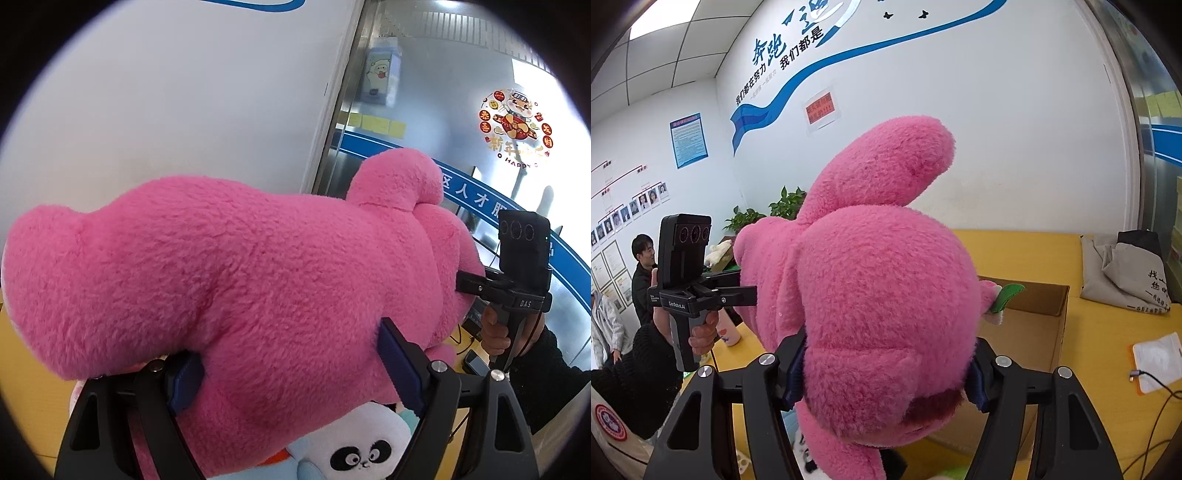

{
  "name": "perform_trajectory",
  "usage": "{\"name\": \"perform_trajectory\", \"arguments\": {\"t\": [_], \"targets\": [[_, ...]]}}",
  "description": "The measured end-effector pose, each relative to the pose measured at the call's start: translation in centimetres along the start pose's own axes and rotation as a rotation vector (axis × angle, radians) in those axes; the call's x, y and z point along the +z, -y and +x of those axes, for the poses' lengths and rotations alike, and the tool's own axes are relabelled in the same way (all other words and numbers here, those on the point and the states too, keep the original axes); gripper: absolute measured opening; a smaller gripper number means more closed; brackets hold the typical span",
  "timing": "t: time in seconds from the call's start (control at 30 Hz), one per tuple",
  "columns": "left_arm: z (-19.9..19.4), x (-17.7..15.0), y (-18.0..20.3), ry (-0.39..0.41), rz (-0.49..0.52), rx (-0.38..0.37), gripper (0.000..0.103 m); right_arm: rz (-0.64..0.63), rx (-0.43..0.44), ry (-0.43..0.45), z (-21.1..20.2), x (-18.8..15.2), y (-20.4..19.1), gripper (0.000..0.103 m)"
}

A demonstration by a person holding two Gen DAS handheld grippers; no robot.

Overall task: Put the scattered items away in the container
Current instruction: 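Lift the pink bear with both tools and carry it over the box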

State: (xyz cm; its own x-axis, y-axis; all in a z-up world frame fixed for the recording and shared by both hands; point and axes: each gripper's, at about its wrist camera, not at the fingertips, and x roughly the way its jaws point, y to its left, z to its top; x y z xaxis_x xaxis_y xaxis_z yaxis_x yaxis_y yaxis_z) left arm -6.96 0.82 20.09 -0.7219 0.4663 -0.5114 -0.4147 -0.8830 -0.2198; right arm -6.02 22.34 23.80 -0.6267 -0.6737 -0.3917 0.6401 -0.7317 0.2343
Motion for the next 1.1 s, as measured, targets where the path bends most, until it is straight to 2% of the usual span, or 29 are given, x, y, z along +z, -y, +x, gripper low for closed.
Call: {"name": "perform_trajectory", "arguments": {"t": [0.37,0.5,0.63,0.8,1.0,1.1], "targets": [[7.4,4.2,-4.3,-0.039,-0.023,-0.017,0.085,0.028,-0.022,-0.012,5.7,4.2,6.2,0.072],[10.9,5.0,-5.8,-0.066,-0.030,-0.031,0.085,0.053,-0.034,-0.026,7.8,4.4,9.0,0.072],[15.9,4.7,-7.8,-0.123,-0.077,-0.055,0.085,0.108,-0.046,-0.056,10.3,3.9,12.6,0.072],[21.8,3.1,-9.6,-0.215,-0.123,-0.047,0.085,0.199,-0.075,-0.131,13.9,1.5,16.9,0.072],[27.9,-0.2,-11.9,-0.349,-0.216,0.016,0.085,0.271,-0.141,-0.236,17.8,-1.4,20.0,0.072],[29.0,-0.6,-12.4,-0.357,-0.201,0.031,0.085,0.323,-0.190,-0.282,18.7,-2.1,20.9,0.079]]}}
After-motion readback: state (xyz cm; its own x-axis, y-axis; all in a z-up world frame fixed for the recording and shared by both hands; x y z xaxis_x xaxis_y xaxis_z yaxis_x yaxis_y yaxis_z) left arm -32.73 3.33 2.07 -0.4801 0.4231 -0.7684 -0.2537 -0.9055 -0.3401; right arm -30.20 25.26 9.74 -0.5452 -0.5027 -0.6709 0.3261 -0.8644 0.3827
